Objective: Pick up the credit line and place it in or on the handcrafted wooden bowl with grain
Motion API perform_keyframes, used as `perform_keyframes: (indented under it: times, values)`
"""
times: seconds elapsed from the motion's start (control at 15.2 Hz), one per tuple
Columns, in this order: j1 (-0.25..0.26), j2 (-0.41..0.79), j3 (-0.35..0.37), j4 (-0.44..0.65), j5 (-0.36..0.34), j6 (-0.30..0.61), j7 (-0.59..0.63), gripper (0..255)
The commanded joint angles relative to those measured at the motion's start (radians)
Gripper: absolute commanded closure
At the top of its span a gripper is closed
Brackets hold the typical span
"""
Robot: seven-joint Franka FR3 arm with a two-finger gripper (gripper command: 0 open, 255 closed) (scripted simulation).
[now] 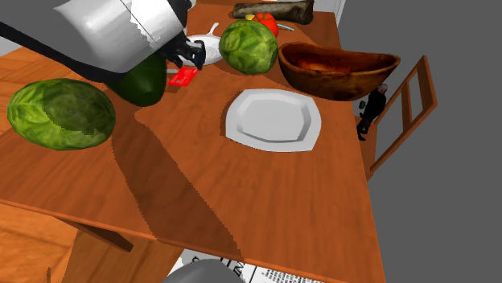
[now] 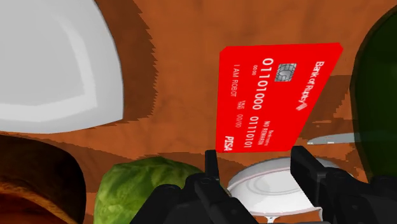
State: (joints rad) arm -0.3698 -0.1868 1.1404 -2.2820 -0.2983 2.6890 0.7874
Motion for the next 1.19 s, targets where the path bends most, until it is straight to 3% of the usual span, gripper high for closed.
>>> perform_keyframes:
  times: [0.0,0.46,1.12]
  values:
    - [0.037,-0.019,-0.037,0.011,0.045,-0.022,-0.038,255]
    - [0.118,-0.068,-0.125,0.061,0.146,-0.104,-0.131,255]
    - [0.171,-0.105,-0.217,0.136,0.225,-0.207,-0.233,255]
